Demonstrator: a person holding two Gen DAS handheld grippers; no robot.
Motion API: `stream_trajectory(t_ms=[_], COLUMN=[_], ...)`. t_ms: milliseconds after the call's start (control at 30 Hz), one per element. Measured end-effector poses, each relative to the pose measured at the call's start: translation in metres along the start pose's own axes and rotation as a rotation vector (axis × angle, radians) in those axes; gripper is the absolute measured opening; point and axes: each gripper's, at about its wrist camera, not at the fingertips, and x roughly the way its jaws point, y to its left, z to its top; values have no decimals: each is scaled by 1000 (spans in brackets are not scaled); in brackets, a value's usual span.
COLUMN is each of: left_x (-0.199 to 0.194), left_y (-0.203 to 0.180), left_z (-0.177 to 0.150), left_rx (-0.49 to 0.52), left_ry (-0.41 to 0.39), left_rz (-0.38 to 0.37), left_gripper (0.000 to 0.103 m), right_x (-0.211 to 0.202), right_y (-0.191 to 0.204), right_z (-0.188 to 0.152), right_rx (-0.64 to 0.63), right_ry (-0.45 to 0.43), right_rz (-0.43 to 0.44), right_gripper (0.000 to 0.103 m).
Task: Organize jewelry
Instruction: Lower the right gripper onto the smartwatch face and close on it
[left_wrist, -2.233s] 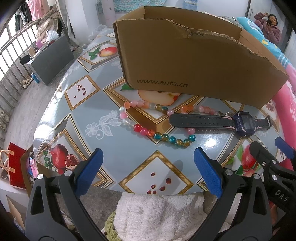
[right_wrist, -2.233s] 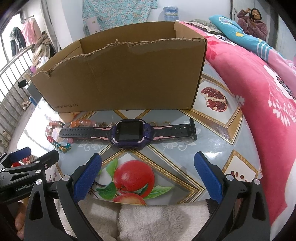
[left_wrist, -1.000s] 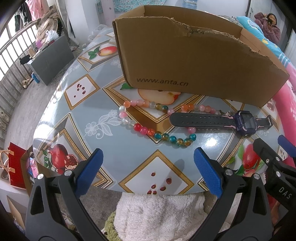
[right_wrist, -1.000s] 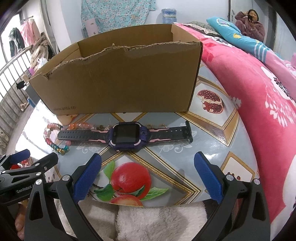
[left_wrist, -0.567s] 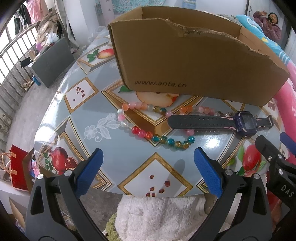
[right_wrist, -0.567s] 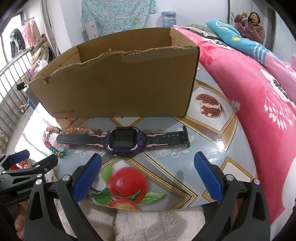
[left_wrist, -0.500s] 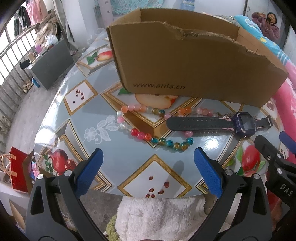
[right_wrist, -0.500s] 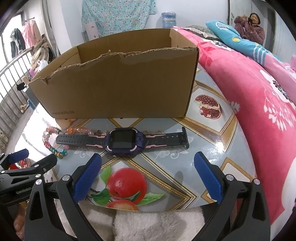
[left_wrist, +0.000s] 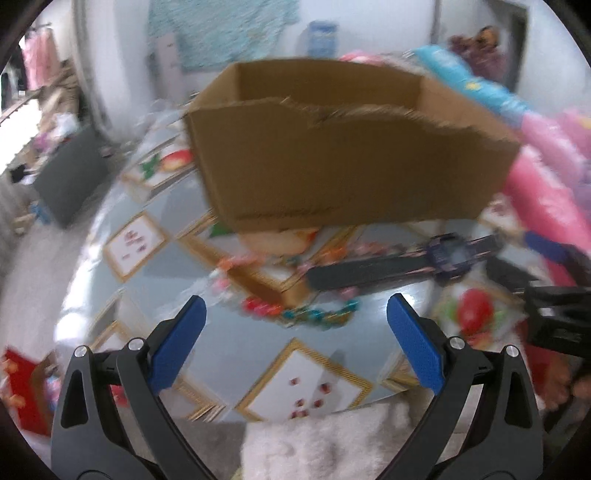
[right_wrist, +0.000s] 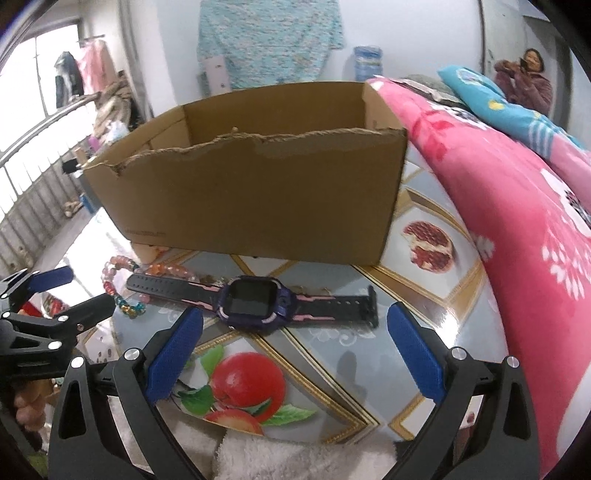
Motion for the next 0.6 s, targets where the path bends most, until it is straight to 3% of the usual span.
stream_trajectory(t_ms=[133, 400, 600], left_x=[-5, 18, 33], left_y=[5, 6, 14], left_z=[6, 24, 26], left_rx=[-36, -101, -185], left_ry=[-40, 11, 62], left_rz=[-127, -182, -258], left_gripper=[95, 95, 94], right_x=[3, 19, 30], right_y=[2, 8, 8], right_z=[3, 4, -1], right_rx=[-18, -55, -59], right_ry=[-18, 6, 37], right_rz=[59, 124, 144], right_gripper=[94, 66, 59])
